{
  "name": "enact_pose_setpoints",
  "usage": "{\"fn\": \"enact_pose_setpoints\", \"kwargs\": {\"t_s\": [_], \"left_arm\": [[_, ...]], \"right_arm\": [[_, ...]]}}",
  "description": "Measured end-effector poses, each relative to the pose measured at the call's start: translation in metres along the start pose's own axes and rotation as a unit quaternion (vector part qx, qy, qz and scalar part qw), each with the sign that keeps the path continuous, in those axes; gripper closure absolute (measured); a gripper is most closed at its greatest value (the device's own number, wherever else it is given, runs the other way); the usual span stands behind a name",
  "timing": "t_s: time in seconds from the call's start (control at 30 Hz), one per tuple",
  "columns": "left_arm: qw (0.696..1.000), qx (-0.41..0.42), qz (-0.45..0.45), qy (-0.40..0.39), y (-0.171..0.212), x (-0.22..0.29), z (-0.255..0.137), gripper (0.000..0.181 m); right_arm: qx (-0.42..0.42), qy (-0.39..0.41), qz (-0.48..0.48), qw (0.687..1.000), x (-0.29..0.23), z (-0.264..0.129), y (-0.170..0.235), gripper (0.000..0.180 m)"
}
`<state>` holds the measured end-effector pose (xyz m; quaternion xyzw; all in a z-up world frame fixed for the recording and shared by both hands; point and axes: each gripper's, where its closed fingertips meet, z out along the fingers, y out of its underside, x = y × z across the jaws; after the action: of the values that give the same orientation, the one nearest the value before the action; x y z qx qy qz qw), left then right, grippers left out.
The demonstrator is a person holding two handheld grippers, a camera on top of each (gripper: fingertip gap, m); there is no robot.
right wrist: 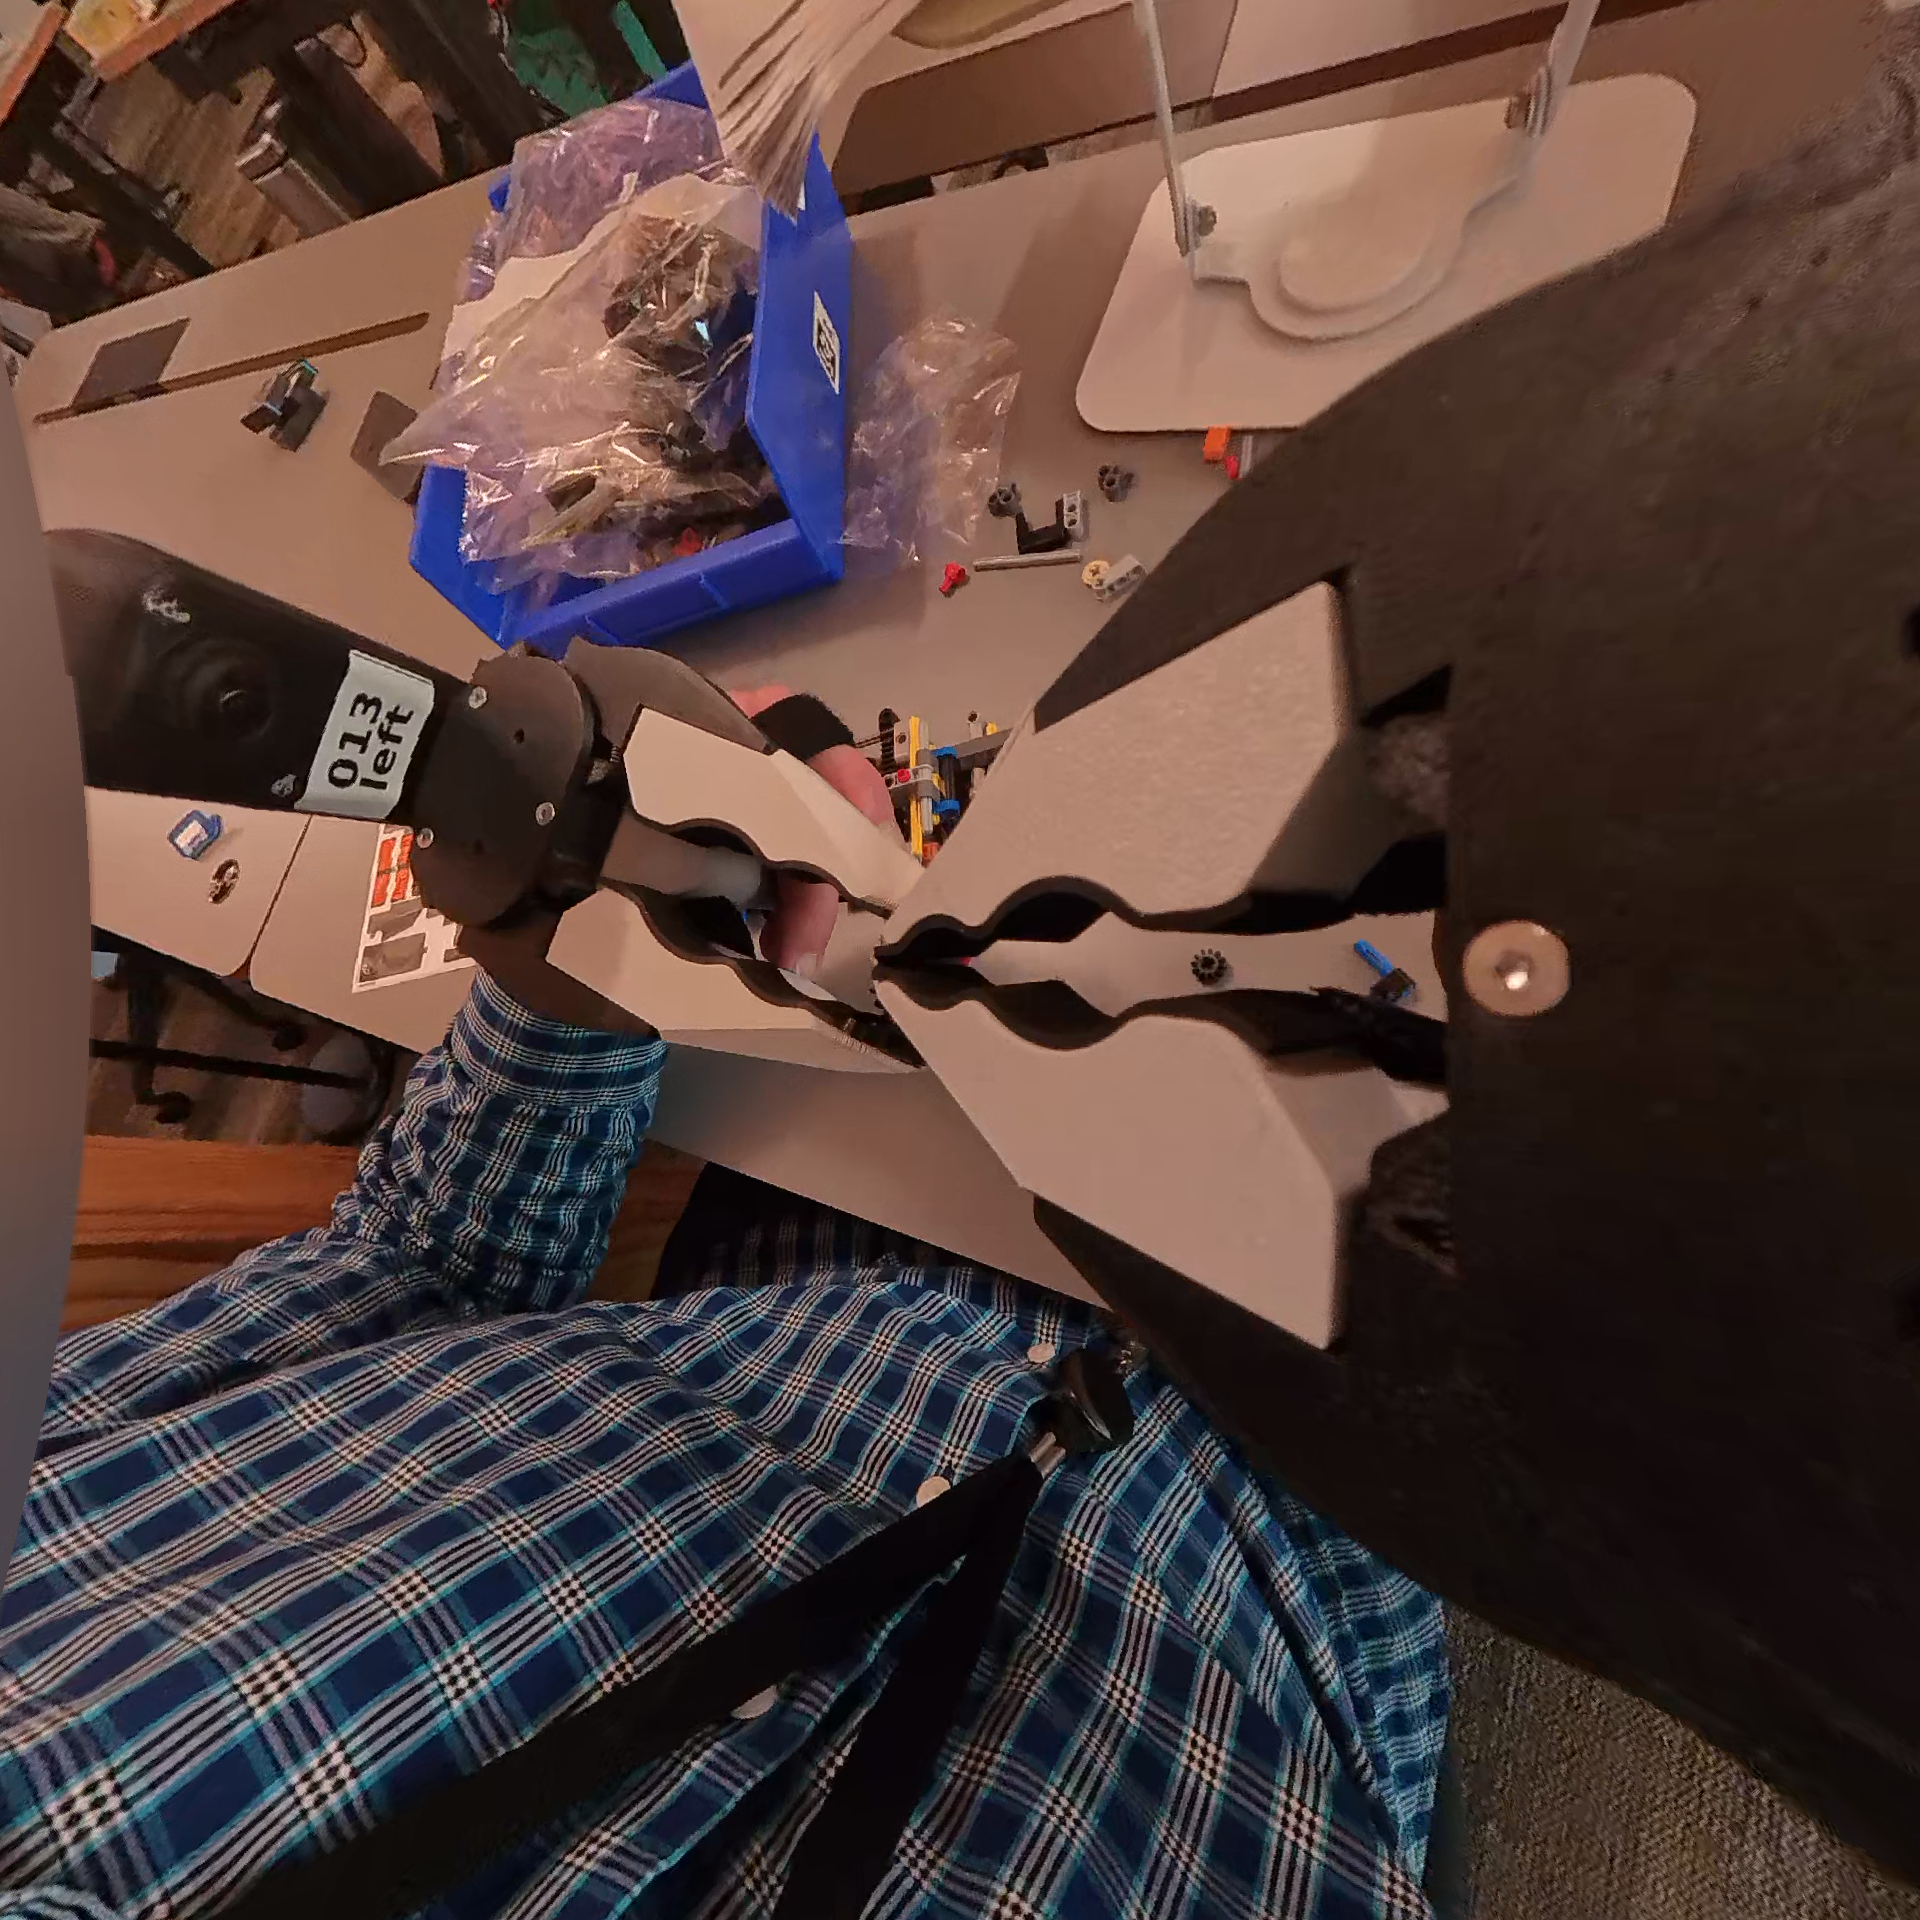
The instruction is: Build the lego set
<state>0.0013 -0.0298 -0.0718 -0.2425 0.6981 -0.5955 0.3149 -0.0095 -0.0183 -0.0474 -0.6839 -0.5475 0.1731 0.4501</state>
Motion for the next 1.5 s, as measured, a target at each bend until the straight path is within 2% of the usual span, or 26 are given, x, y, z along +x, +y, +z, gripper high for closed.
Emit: {"fn": "enact_pose_setpoints", "kwargs": {"t_s": [0.93, 1.5], "left_arm": [[0.998, -0.026, -0.029, -0.045, 0.009, -0.017, 0.009, 0.158], [0.998, -0.036, -0.032, -0.050, 0.015, -0.020, 0.011, 0.158]], "right_arm": [[0.001, 0.059, 0.128, 0.990, 0.015, -0.007, 0.017, 0.180], [-0.012, 0.071, 0.135, 0.988, 0.018, -0.005, 0.022, 0.180]]}}
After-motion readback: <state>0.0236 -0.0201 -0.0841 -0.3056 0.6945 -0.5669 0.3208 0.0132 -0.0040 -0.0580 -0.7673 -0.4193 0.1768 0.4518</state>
